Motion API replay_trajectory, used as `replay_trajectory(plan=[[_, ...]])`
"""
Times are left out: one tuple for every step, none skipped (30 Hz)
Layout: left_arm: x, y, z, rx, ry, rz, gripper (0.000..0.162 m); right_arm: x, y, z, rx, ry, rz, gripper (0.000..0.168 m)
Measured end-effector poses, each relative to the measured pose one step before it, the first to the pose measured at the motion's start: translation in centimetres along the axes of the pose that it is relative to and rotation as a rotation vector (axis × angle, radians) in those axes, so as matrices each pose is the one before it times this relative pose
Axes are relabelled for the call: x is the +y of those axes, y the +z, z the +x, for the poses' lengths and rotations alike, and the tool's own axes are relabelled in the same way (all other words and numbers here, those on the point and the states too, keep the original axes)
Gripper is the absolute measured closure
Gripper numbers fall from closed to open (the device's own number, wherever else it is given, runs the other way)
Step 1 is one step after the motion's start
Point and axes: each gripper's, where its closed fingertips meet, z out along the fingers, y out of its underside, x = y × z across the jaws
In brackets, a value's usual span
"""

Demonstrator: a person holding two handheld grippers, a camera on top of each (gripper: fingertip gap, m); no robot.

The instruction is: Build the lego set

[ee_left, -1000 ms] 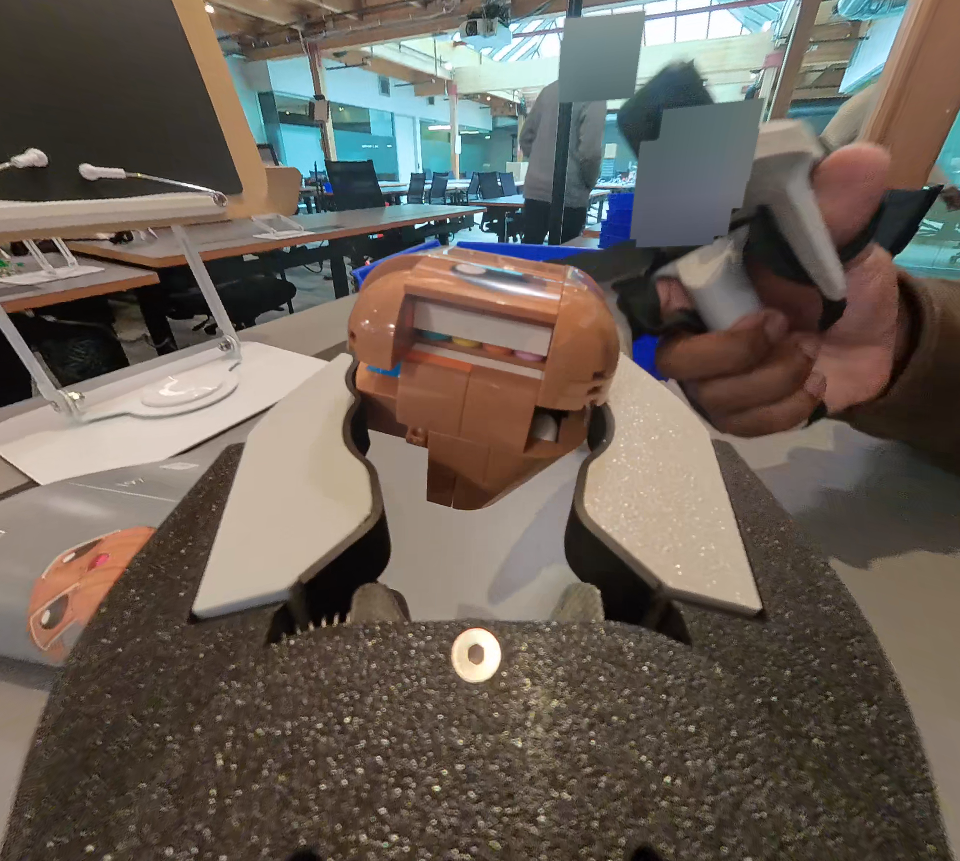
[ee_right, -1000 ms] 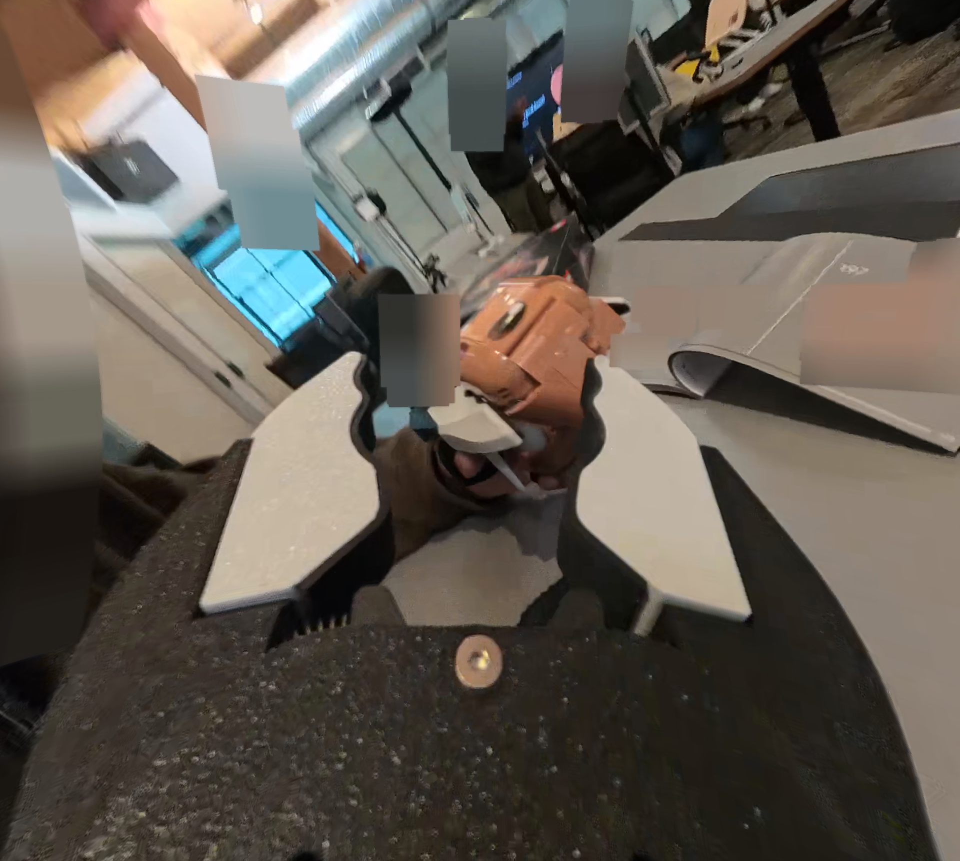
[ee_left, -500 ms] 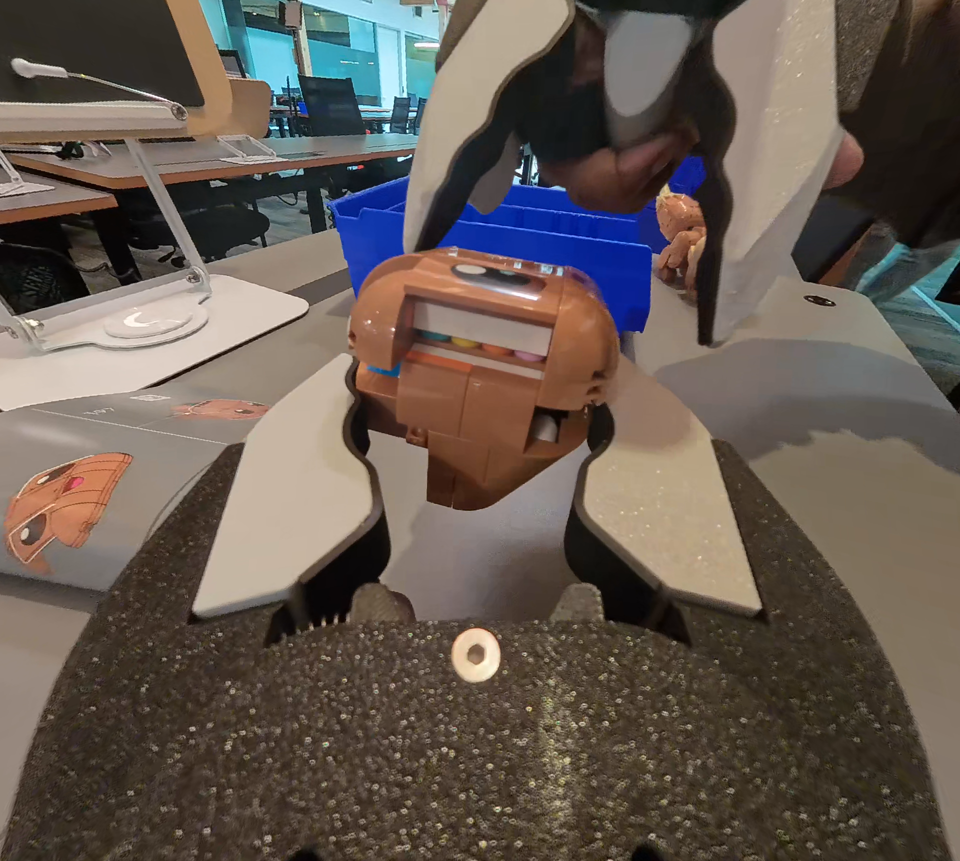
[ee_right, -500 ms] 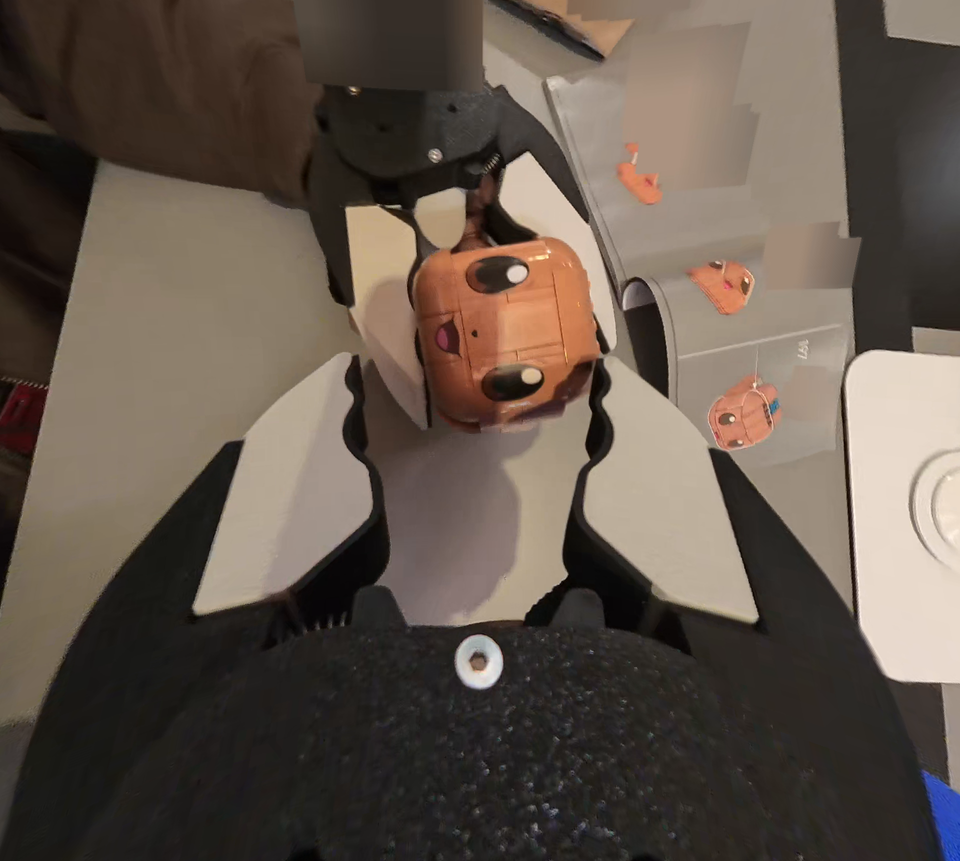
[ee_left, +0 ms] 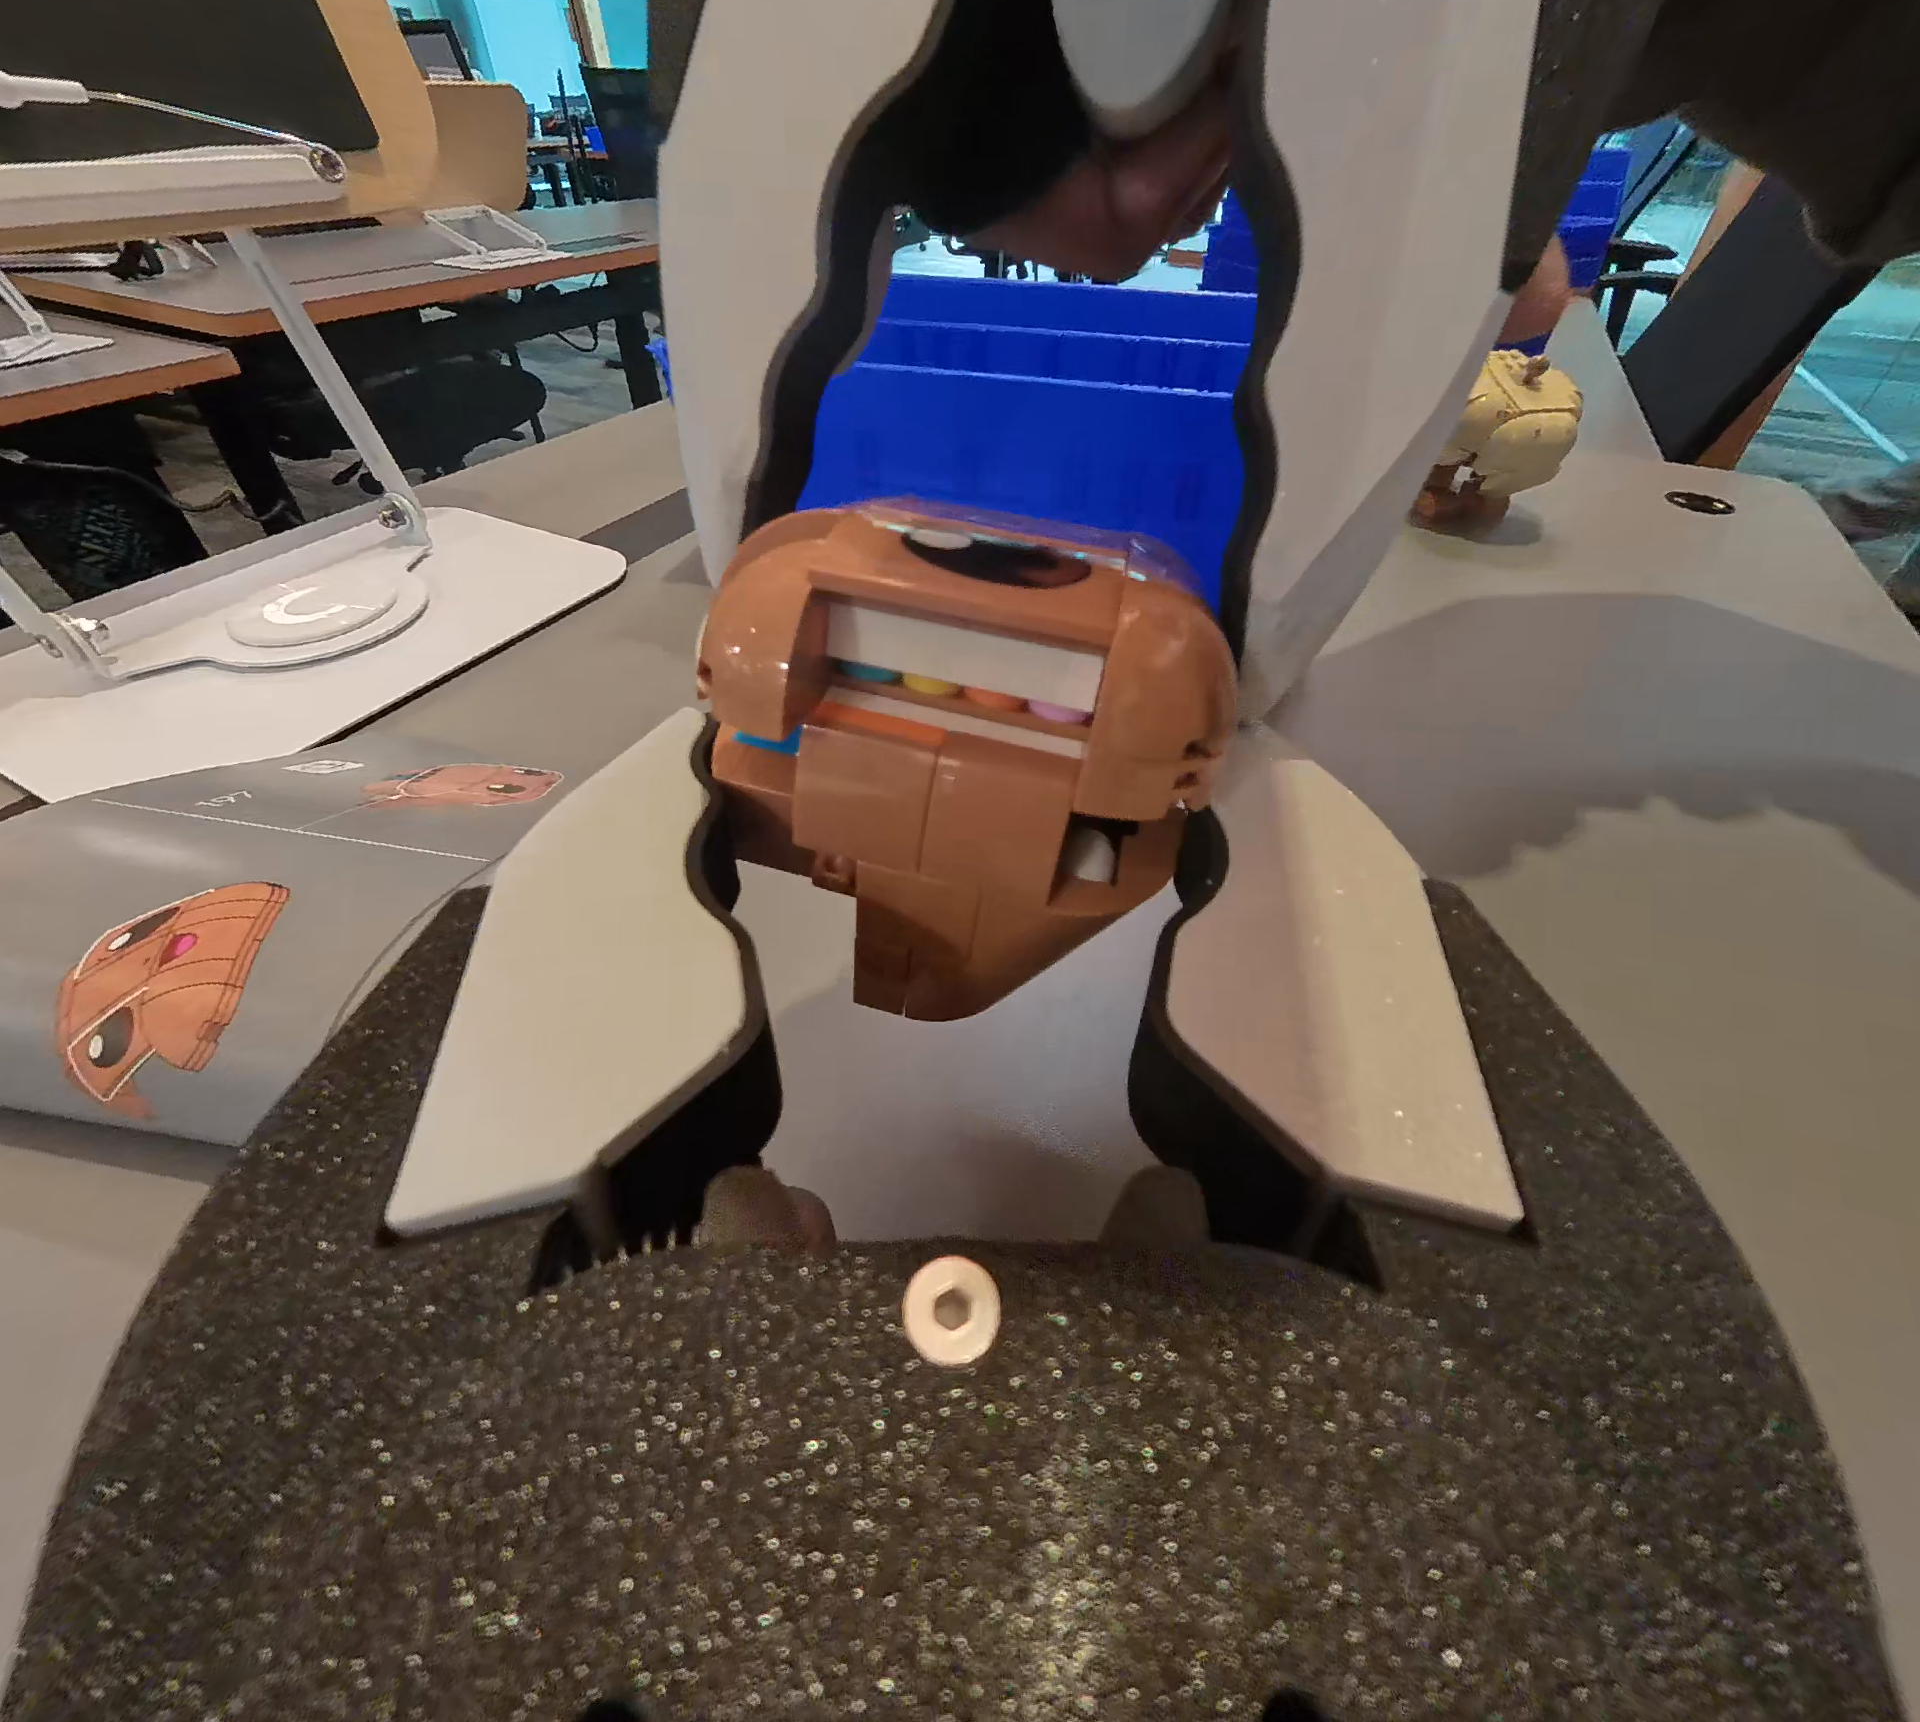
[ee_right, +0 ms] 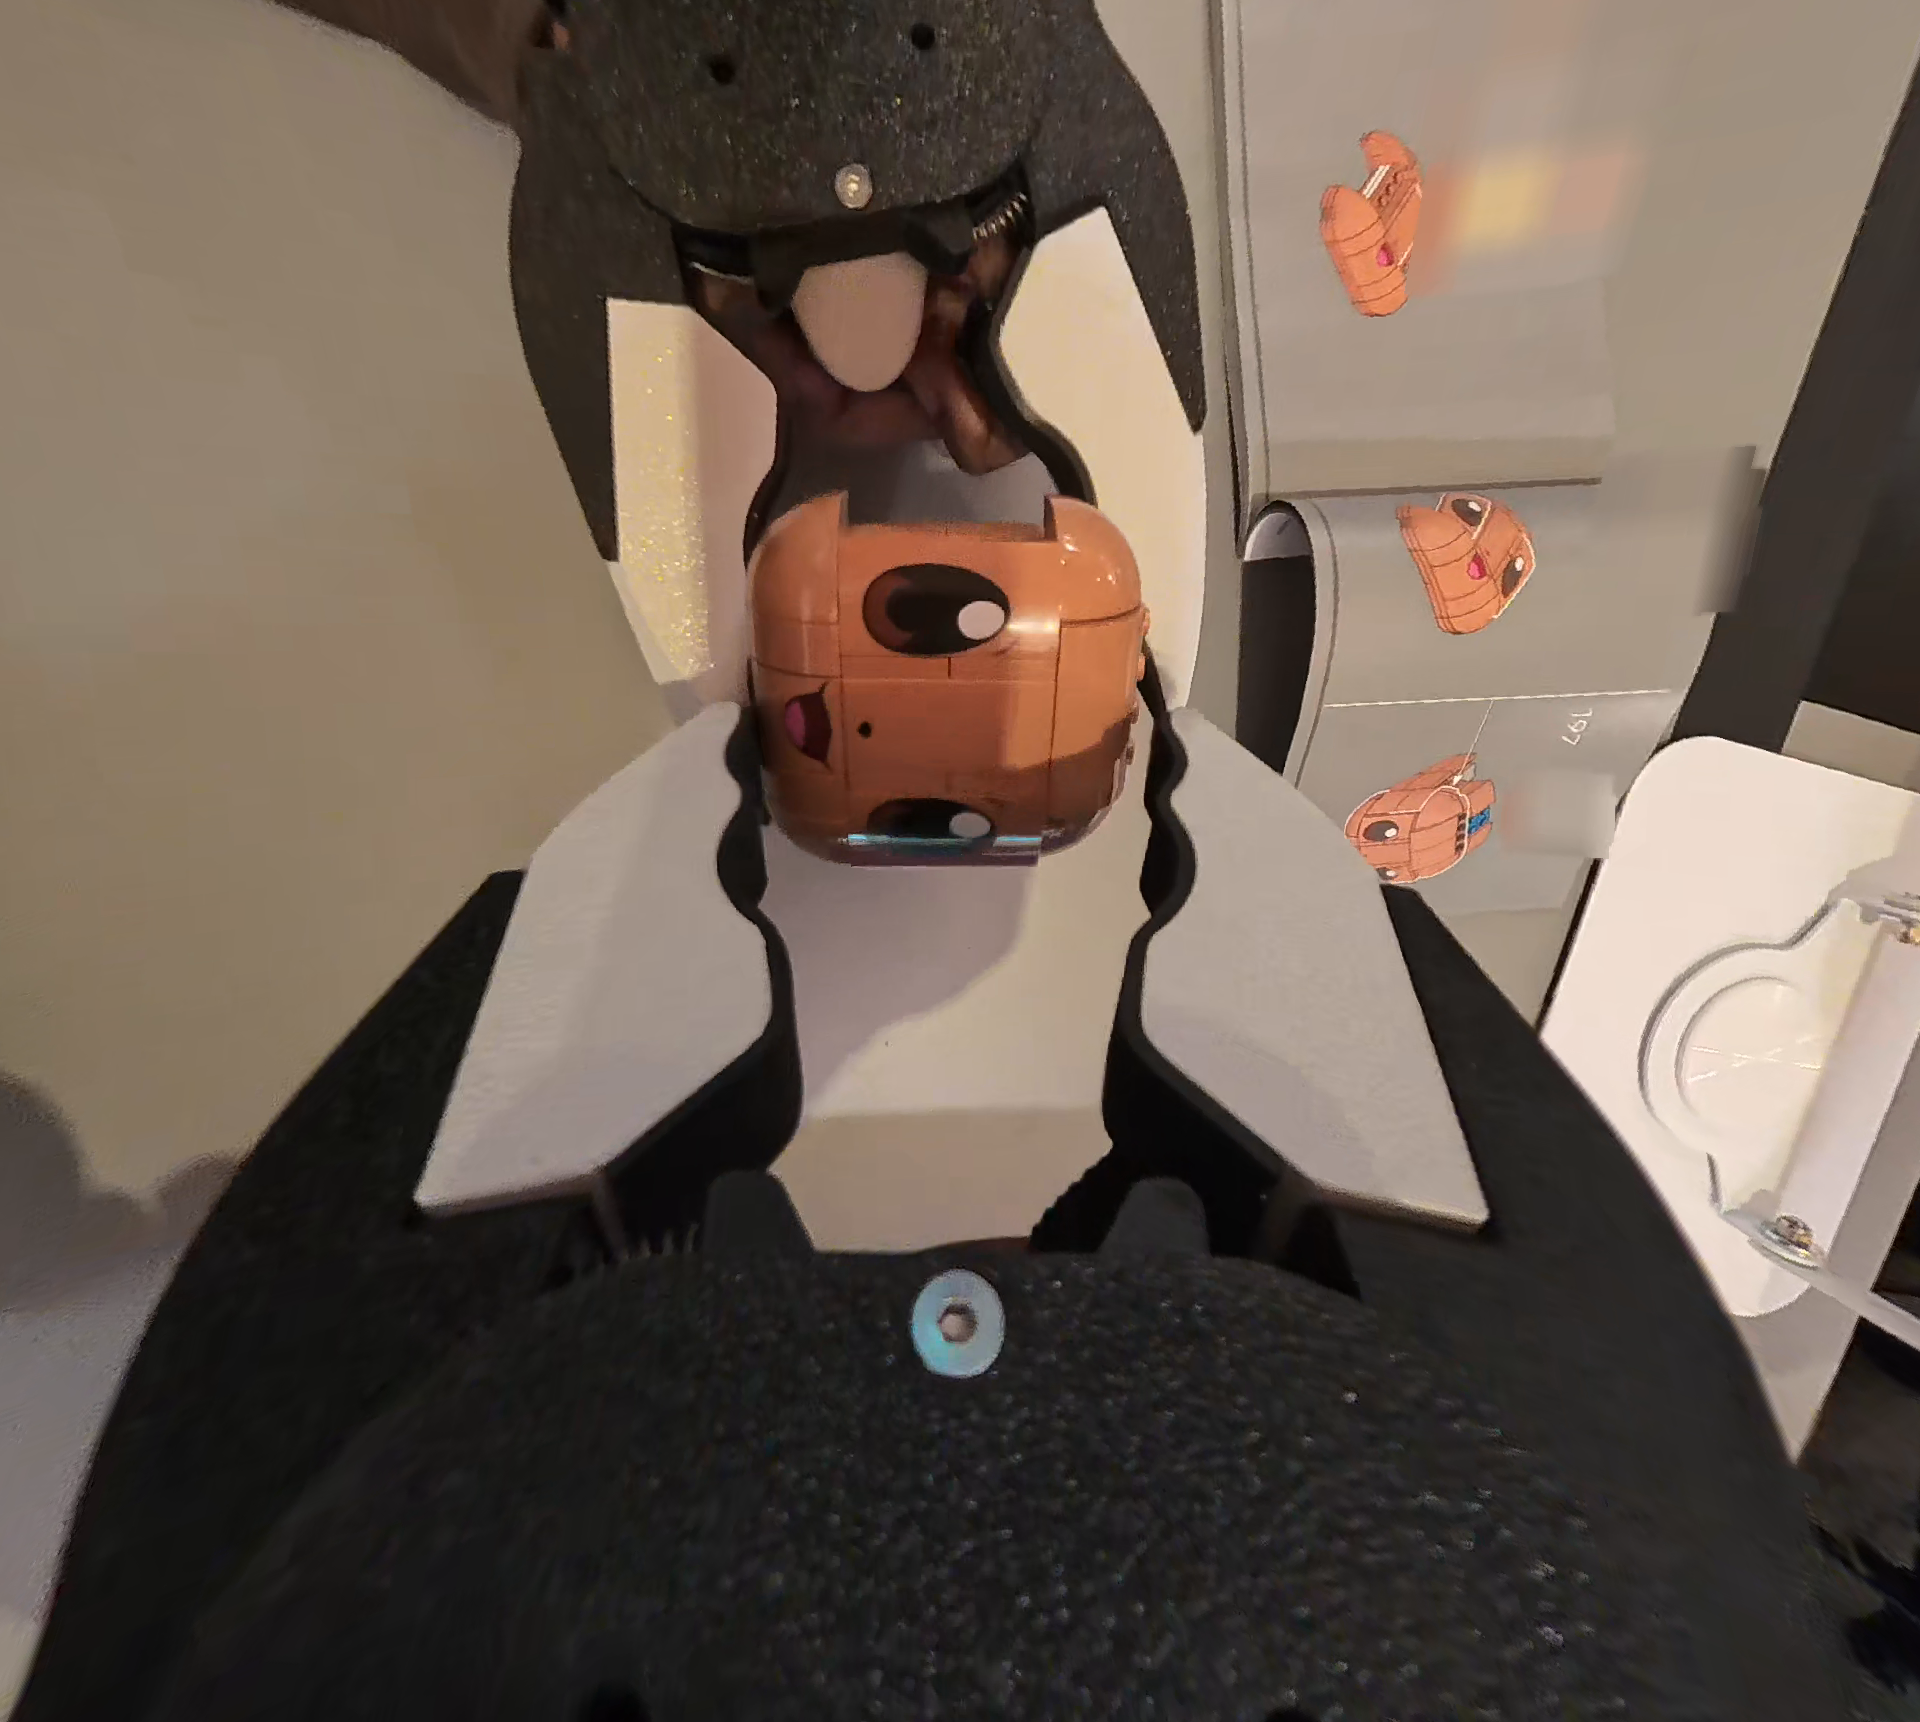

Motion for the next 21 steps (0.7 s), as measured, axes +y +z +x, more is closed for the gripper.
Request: replay_trajectory(plan=[[0.084,0.016,-0.09,-0.0056,0.001,-0.0054,0.078,0.031,0.098,-0.046,-0.0099,-0.0114,-0.0154,0.1],[0.104,-0.003,-0.091,-0.0034,0.0016,-0.0061,0.078,0.036,0.104,0.056,-0.0017,-0.0095,-0.0152,0.1],[0.071,-0.007,-0.079,-0.0036,0.0011,-0.0041,0.078,0.054,0.074,0.064,-0.0029,-0.0084,-0.0153,0.1],[0.037,0.012,-0.074,-0.003,-0.0031,-0.0032,0.078,0.028,0.037,0.064,-0.0046,-0.0065,-0.0127,0.1],[-0.011,-0.014,-0.079,-0.0036,-0.004,0.0002,0.078,-0.004,-0.006,0.071,-0.0046,-0.0047,-0.0088,0.1],[-0.048,-0.029,-0.048,-0.0014,-0.003,0.0009,0.078,-0.025,-0.031,0.052,-0.0043,-0.0039,-0.0076,0.1],[-0.058,-0.026,-0.057,-0.0026,-0.0025,0.0009,0.078,-0.038,-0.052,0.05,-0.0029,-0.0036,-0.0078,0.1],[-0.088,-0.051,-0.064,-0.0031,-0.0015,0.0019,0.078,-0.069,-0.076,0.067,-0.0006,-0.005,-0.0073,0.1],[-0.091,-0.048,-0.073,-0.0042,0.0008,0.0022,0.078,-0.04,-0.068,0.058,0.0019,-0.0064,-0.0097,0.1],[-0.051,-0.022,-0.089,-0.0056,0.0001,-0.0006,0.078,-0.009,-0.043,0.072,0.0032,-0.0061,-0.015,0.1],[-0.017,-0.017,-0.04,-0.0031,0.0001,-0.0017,0.078,0.011,-0.044,0.044,0.0026,-0.0072,-0.0175,0.1],[0.03,-0.006,-0.051,-0.0042,0.0012,-0.0033,0.078,-0.01,-0.013,0.049,0.0037,-0.008,-0.0176,0.1],[0.045,0.012,-0.047,-0.0037,0.0021,-0.003,0.078,0.003,-0.004,0.035,0.0025,-0.0073,-0.0188,0.1],[0.037,0.008,-0.035,-0.0034,0.0015,-0.0023,0.078,0.016,-0.004,0.023,0.0008,-0.0051,-0.0176,0.1],[0.034,0.006,-0.021,-0.002,0.0003,-0.0029,0.078,-0.008,-0.013,0.019,0.0,-0.0038,-0.0132,0.1],[-0.009,-0.012,-0.041,-0.0025,-0.0007,0.0009,0.078,0.01,-0.01,0.039,0.0009,-0.0034,-0.0113,0.1],[0.01,-0.007,-0.059,-0.0019,-0.002,-0.0017,0.078,0.03,-0.038,0.035,0.002,-0.0028,-0.0112,0.1],[0.008,-0.011,-0.074,-0.0026,-0.0019,-0.0006,0.078,0.058,-0.057,0.032,0.0024,-0.0048,-0.0131,0.1],[0.031,-0.013,-0.049,-0.0003,-0.0031,-0.0017,0.077,0.064,-0.082,0.008,0.0032,-0.0095,-0.0134,0.1],[-0.032,-0.015,-0.028,-0.0014,0.0009,0.0028,0.078,0.021,-0.078,0.013,0.0025,-0.0049,-0.0111,0.101],[-0.029,0.011,0.018,0.0001,0.0002,0.0006,0.078,0.022,-0.052,-0.01,-0.0014,-0.0011,-0.0113,0.101]])
